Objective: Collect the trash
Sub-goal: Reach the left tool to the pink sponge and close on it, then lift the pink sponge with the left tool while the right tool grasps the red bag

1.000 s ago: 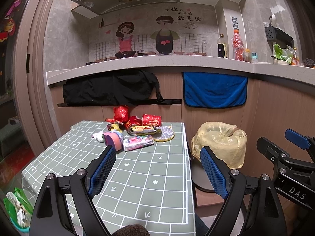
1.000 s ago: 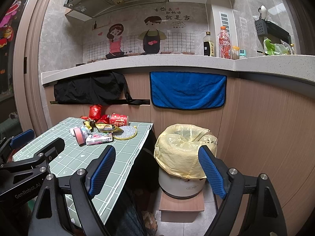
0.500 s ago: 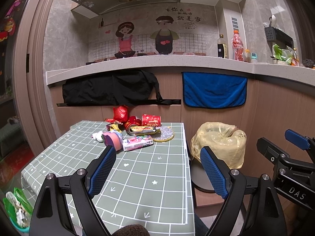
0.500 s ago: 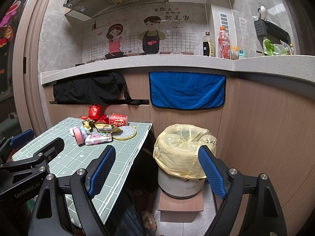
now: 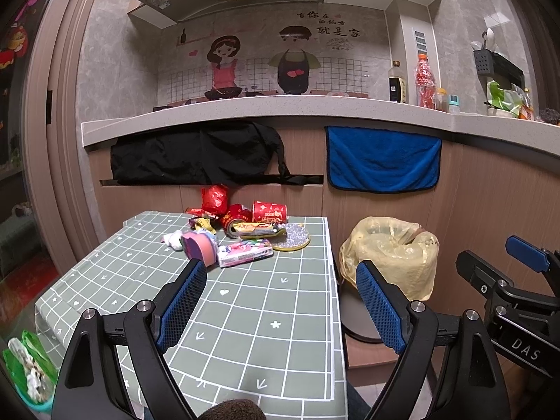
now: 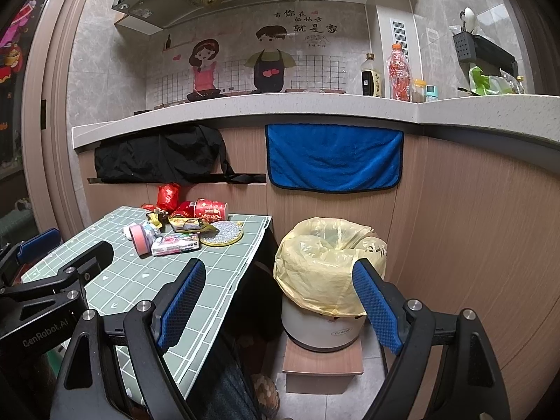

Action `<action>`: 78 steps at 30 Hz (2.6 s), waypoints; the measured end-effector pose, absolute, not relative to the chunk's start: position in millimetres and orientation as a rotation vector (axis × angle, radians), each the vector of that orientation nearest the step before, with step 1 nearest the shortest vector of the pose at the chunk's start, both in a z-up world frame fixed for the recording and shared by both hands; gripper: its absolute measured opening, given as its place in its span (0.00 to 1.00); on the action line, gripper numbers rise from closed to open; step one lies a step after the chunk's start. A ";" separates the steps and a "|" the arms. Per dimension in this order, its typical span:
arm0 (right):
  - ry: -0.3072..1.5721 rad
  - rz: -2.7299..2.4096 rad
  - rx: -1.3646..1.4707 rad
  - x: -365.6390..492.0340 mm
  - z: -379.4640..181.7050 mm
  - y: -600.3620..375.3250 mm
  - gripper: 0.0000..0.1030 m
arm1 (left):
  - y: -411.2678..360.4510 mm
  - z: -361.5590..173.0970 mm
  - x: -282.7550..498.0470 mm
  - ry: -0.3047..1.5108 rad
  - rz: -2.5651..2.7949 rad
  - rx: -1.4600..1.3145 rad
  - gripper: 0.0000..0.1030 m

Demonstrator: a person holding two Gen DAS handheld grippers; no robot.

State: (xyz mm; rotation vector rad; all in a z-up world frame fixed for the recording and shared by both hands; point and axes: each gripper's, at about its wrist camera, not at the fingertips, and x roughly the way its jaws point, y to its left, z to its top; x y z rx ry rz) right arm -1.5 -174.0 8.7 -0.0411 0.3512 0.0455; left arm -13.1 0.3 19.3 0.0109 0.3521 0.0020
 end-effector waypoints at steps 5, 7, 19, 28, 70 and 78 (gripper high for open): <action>0.372 0.051 -0.047 9.0 3.9 -168.7 0.81 | 8.3 17.8 0.4 0.368 0.006 -0.009 0.84; 0.373 0.057 -0.058 17.4 4.6 -163.4 0.81 | 17.8 16.1 9.2 0.372 0.018 -0.015 0.84; 0.336 0.134 -0.054 102.0 35.4 -118.5 0.81 | 117.8 25.3 84.8 0.341 0.160 -0.048 0.84; 0.367 0.165 -0.071 158.2 33.6 -73.0 0.81 | 209.8 -9.1 169.0 0.505 0.087 -0.172 0.85; 0.564 0.254 -0.069 256.3 -19.3 -74.5 0.81 | 204.7 -62.1 255.7 0.676 0.187 -0.281 0.33; 0.549 0.354 -0.058 317.9 -2.7 25.5 0.81 | 268.4 -16.8 230.0 0.513 0.182 -0.245 0.33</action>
